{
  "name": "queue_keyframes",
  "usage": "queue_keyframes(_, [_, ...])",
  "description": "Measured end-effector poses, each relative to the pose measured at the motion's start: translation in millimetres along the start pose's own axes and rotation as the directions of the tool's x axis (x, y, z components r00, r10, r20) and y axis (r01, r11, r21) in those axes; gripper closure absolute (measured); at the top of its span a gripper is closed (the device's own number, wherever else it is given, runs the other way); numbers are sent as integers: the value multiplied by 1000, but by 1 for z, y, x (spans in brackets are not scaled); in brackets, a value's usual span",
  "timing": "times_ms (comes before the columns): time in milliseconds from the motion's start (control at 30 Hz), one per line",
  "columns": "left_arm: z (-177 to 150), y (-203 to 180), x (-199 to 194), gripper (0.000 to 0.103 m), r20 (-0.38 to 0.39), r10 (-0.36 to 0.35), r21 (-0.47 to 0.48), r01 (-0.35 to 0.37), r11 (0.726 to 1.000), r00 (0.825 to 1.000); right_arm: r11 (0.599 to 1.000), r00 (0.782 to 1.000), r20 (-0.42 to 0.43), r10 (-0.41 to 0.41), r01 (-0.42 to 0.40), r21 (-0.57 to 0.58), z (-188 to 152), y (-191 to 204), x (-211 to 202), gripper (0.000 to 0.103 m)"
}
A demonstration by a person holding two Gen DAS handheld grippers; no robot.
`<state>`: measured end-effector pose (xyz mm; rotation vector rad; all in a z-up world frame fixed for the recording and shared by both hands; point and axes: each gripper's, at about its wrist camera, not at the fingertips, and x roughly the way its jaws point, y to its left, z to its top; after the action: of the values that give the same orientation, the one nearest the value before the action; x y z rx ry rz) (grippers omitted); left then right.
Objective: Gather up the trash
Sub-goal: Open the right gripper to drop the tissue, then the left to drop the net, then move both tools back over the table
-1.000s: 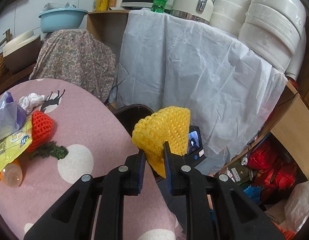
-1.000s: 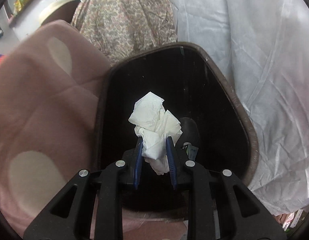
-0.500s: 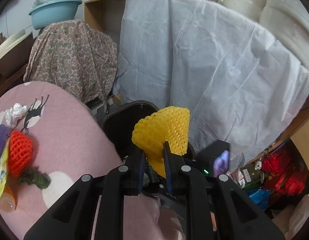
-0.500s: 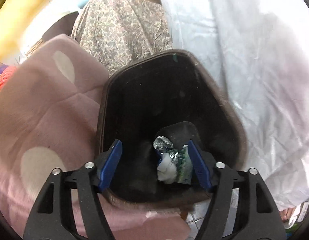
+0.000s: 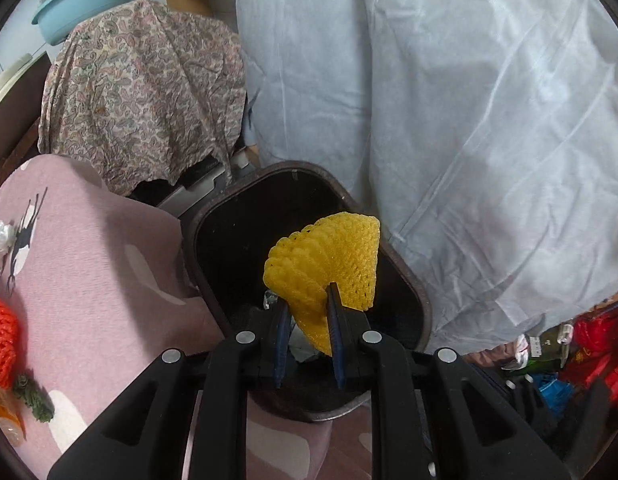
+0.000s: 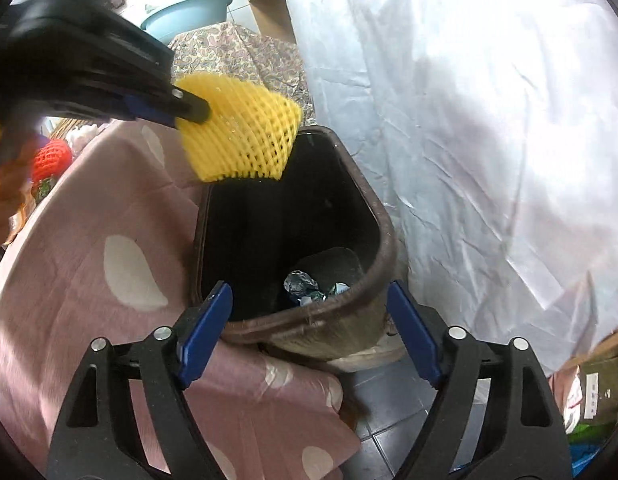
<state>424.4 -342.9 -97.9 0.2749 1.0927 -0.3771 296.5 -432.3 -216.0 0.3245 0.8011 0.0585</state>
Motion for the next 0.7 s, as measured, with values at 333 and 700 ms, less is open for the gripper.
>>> queue_keyframes(333, [6,-16,26,52,-71,89,56,-85,995,993,1000,1000,11,2,-2,29,-15,-8,-15,19])
queue_keyframes(700, [-9,-23,-22,26,94,62,90,-71,993,994,998,999,38,18,-20,51,-18,-5,-34,19])
